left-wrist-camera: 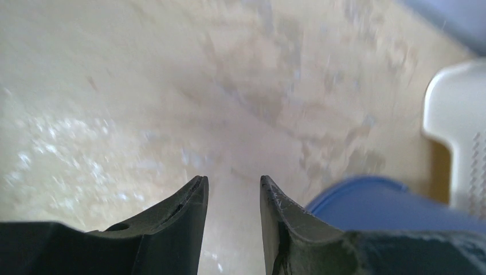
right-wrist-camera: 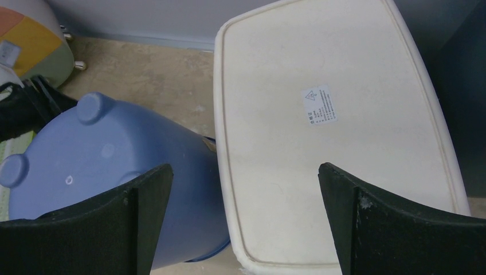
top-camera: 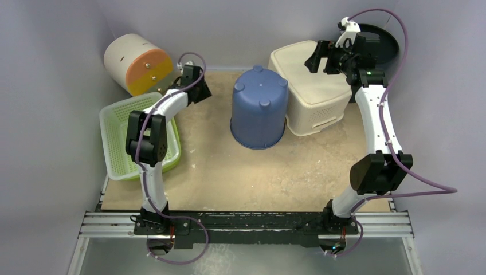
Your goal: Turn the large container upside down
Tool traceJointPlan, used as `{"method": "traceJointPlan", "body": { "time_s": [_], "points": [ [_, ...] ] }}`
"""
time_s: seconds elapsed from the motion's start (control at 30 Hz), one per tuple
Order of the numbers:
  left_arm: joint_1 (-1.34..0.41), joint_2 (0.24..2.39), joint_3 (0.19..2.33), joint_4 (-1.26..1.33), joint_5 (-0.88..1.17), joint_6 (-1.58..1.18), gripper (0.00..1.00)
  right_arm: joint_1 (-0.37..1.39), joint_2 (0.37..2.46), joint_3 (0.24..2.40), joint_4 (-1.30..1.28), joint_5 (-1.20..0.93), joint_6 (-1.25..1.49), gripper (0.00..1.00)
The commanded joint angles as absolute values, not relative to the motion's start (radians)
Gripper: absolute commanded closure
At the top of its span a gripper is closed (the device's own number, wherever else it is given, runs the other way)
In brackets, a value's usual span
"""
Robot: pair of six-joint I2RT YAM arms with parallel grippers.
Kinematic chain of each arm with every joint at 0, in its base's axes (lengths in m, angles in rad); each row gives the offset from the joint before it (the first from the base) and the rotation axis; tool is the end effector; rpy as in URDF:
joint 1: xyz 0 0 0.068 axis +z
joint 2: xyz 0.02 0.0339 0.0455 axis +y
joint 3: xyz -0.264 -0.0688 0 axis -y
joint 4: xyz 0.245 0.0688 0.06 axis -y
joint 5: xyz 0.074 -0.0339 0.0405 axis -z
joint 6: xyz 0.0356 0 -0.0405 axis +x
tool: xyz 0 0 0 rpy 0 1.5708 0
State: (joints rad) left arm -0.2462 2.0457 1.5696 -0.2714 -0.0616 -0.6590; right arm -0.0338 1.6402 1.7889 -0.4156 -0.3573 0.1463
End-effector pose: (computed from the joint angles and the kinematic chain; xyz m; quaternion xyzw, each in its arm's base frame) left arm 0.4528 -0.1115 0.2149 -0.1998 0.8941 -0.1495 0.3720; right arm 0.3755 -0.0002 0.4442 -0.0370 0.7888 0.1746 0.5882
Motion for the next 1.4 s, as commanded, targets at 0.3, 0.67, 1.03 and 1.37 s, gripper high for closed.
{"method": "traceJointPlan", "body": {
  "time_s": [0.3,0.67,1.03,1.37],
  "points": [
    [-0.362,2.235,1.891,-0.139,0.030,-0.768,0.64,-0.034,1.596,1.783,-0.408,-0.362,0.139,0.00],
    [-0.405,2.078,1.646,-0.141,0.124,-0.779,0.66,-0.034,1.574,1.761,-0.397,-0.356,0.135,0.00],
    [-0.603,2.058,1.562,-0.106,0.198,-0.800,0.66,-0.034,1.558,1.739,-0.382,-0.376,0.139,0.00],
    [-0.669,2.113,1.720,-0.345,0.255,-0.655,0.66,-0.034,1.527,1.699,-0.358,-0.373,0.148,0.00]
  ]
}}
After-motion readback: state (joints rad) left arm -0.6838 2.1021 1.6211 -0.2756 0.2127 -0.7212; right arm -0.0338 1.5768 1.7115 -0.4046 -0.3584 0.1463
